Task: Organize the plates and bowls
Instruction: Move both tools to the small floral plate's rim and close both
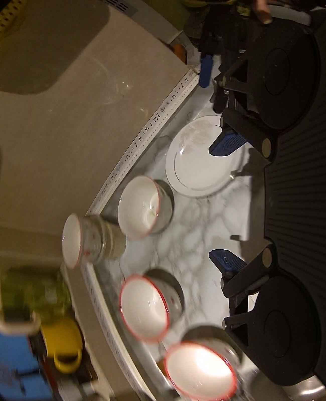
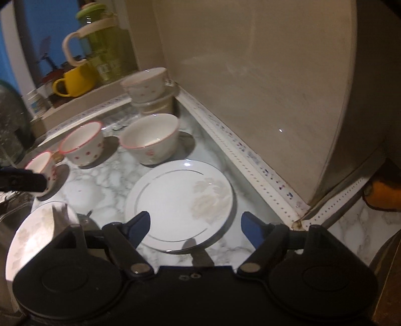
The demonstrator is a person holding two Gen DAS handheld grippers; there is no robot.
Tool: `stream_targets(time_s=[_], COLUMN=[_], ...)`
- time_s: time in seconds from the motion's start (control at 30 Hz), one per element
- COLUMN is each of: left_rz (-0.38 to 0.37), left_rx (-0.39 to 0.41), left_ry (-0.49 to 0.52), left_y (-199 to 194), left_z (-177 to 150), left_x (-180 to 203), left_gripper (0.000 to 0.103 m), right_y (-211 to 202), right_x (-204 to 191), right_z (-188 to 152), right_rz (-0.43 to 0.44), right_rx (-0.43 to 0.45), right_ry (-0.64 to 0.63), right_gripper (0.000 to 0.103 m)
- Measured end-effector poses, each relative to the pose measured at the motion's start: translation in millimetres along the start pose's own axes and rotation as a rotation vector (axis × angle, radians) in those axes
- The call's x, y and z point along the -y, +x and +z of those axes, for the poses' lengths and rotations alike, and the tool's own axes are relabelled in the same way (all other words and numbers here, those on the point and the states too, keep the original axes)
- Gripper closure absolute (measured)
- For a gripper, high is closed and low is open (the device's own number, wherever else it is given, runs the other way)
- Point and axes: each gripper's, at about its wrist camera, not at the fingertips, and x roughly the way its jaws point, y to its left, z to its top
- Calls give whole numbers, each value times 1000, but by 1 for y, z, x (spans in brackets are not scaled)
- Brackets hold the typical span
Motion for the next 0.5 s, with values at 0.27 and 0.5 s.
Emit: stream_targets(time_s=[0.27,0.5], left_rz=[-20,6], left_rx=[-84,-126], left_ry=[-12,-27], left_y=[77,118], left_z=[24,22], left_x=[13,16], left_gripper=[22,22], right_y=[28,45], right_x=[7,14], right_z=[-2,1], right_rz=[-15,-17], right_rx=[-47,-72], right_ry=[-3,19], right_gripper=[27,32])
